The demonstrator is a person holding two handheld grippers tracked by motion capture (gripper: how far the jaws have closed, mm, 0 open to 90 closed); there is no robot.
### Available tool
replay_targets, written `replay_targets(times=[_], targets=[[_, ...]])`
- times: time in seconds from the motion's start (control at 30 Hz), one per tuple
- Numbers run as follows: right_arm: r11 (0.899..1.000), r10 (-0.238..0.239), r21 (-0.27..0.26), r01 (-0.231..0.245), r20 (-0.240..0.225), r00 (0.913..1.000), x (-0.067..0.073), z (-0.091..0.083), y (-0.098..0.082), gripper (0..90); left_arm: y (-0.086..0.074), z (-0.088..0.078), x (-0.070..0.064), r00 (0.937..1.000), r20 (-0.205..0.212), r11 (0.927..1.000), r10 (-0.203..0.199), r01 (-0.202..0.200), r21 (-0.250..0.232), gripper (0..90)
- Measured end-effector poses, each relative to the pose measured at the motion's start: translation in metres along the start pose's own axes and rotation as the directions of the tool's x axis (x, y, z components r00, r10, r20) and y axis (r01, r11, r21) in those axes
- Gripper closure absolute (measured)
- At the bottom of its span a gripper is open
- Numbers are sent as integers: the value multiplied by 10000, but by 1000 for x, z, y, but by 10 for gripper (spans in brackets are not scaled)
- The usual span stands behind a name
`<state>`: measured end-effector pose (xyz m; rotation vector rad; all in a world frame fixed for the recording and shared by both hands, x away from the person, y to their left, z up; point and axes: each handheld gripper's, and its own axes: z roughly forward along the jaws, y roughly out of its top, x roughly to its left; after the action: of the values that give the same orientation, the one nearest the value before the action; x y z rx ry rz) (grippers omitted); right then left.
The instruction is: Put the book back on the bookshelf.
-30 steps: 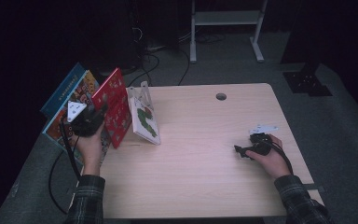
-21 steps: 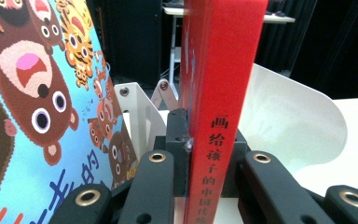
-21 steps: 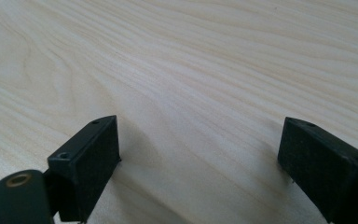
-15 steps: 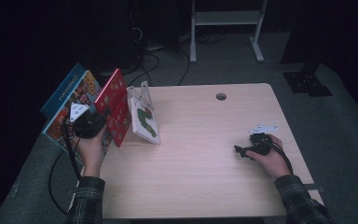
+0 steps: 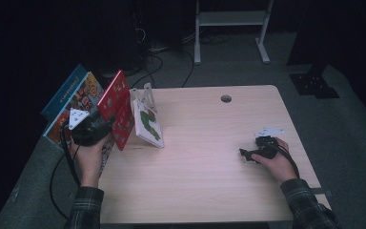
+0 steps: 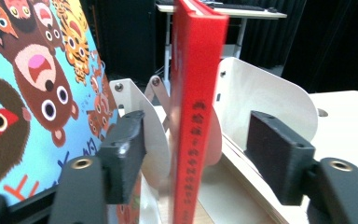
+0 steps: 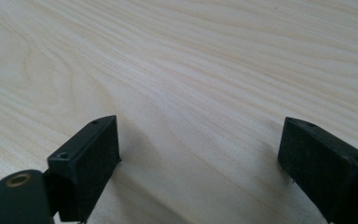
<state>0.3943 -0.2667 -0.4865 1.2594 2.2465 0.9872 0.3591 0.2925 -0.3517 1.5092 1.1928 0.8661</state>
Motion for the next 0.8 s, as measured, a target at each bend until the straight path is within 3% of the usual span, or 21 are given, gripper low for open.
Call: replay_targets(times=[0.4,0.6,0.8], targets=[[10000,-39,14,39,-41,10000,-1,1,0,107,-6,-18,-9,9993,365,9999,-67,62,127,119],[10000,-27,21,27,-34,10000,-1,1,1,106,-10,-30,-17,9981,621,9986,51,-83,527,31],[10000,-26,19,26,-25,10000,-1,1,1,106,-19,-44,-25,9974,705,9980,154,-197,603,12]])
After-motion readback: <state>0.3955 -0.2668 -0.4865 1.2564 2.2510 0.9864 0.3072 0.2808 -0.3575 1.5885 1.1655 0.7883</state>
